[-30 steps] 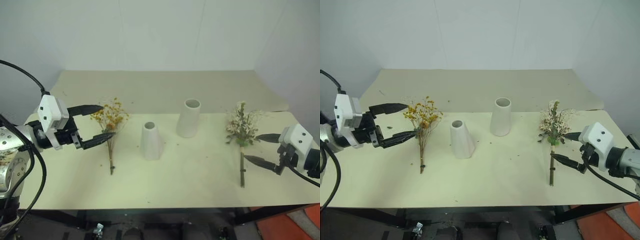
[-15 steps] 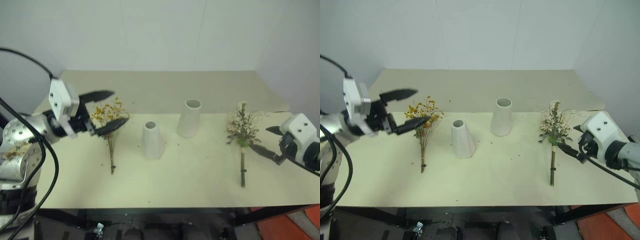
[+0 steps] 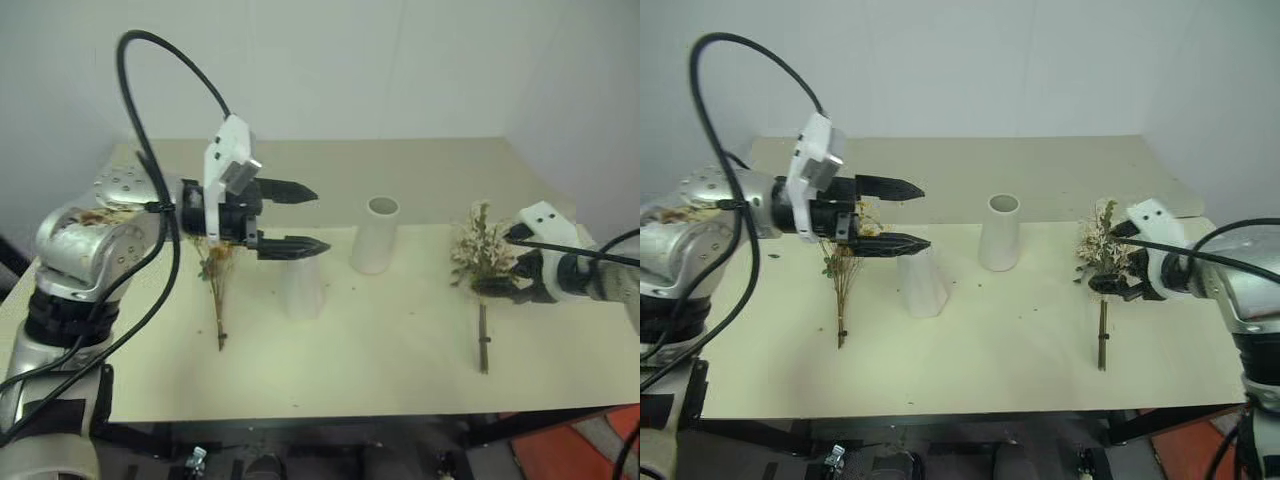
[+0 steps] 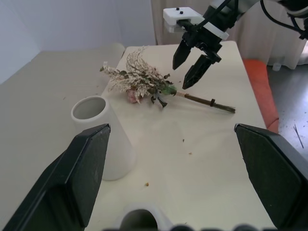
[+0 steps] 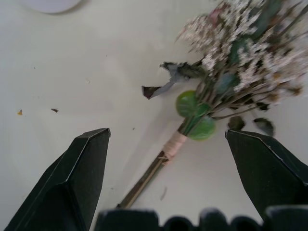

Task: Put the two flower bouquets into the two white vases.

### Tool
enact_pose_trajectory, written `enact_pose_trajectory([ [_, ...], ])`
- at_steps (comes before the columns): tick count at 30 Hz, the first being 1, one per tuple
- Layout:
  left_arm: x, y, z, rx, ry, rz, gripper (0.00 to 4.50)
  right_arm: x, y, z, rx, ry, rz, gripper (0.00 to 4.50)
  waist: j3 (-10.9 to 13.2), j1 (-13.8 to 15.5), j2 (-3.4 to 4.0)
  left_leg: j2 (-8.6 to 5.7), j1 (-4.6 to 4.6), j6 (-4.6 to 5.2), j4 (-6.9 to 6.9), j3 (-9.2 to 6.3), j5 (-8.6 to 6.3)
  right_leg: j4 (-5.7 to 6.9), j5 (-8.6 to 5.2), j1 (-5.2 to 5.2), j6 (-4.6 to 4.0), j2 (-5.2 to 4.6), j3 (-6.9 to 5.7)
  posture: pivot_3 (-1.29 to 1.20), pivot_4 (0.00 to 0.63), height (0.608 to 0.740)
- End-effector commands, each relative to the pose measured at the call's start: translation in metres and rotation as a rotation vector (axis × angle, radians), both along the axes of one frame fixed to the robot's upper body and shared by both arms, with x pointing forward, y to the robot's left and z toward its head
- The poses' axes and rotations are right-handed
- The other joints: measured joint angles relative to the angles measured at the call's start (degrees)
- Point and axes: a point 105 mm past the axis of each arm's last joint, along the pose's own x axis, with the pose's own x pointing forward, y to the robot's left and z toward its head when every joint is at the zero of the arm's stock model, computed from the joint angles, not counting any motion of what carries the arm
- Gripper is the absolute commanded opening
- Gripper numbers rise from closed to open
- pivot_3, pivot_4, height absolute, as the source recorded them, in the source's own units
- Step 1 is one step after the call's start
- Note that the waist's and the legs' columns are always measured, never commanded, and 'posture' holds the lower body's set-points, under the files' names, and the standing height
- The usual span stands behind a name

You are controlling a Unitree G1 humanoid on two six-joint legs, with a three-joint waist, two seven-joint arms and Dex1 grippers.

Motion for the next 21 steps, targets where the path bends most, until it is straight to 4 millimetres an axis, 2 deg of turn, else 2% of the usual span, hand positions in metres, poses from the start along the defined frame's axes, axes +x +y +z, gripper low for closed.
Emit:
enact_pose_trajectory([
  [1,0.003,-0.005,0.006,0.013,-0.065,-0.002,4.5,0.005,-0.012,0.002,-0.012,0.012,-0.111,4.48,0.0,0.11,0.0,0.0,0.0,0.0,0.0,0.0,0.0,0.0,0.0,-0.02,0.0,0.0,0.0,0.0,0.15,0.74],
  [10,0.002,-0.003,0.0,0.012,-0.065,0.002,4.5,0.022,-0.027,-0.008,0.001,0.059,-0.251,4.48,0.0,0.09,0.01,0.0,-0.09,0.0,-0.01,-0.01,0.0,0.0,0.11,-0.09,-0.17,0.0,0.0,0.0,0.15,0.74],
  [21,0.0,0.003,-0.005,0.009,-0.054,0.06,4.5,0.035,-0.02,-0.022,0.05,0.114,-0.242,4.48,0.01,-0.07,0.01,0.0,-0.09,0.0,0.0,-0.02,0.0,0.0,0.12,-0.09,-0.16,0.0,0.0,0.0,0.15,0.74],
])
